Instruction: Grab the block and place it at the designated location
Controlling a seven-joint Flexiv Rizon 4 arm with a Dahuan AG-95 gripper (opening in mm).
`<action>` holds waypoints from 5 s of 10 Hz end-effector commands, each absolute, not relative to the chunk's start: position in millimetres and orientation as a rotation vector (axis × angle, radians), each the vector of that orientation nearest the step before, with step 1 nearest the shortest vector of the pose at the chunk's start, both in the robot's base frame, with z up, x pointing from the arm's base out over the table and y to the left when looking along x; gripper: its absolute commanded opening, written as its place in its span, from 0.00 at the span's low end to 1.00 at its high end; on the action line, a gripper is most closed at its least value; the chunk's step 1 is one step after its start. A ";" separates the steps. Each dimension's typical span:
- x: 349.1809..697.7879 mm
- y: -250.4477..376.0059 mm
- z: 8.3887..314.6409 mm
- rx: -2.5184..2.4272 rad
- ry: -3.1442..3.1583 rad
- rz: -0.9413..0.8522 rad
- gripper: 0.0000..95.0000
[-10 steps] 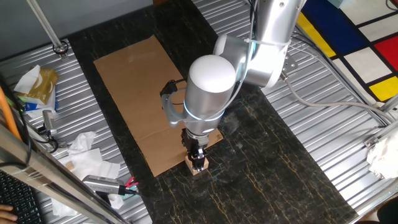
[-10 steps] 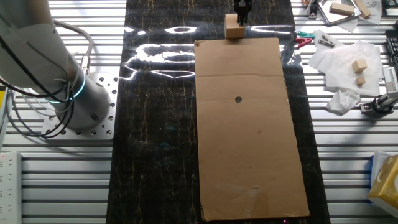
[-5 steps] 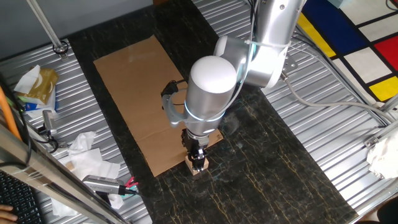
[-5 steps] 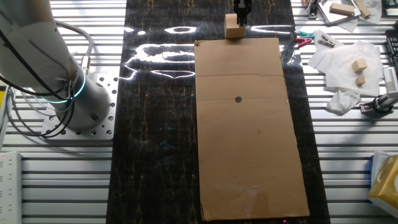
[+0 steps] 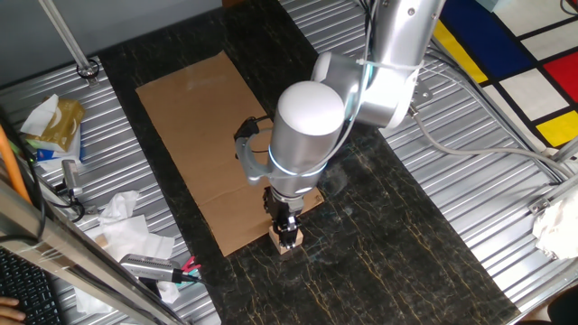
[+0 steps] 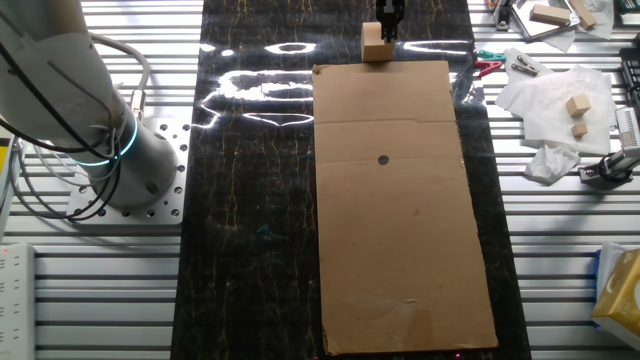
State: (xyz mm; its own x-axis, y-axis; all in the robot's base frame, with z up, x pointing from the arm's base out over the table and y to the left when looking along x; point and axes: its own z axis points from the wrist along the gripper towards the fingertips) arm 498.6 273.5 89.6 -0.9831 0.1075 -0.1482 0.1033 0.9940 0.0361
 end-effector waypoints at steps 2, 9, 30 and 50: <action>498.9 274.3 91.8 0.156 2.990 0.039 0.80; 499.9 274.8 96.6 0.170 2.989 0.030 0.80; 535.3 278.7 122.2 0.209 3.033 0.028 0.80; 553.4 287.2 131.3 0.241 3.049 0.025 0.60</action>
State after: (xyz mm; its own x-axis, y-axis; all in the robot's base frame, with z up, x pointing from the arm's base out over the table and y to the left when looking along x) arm 554.0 287.1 131.4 -0.9838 0.1582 -0.0839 0.1568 0.9874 0.0225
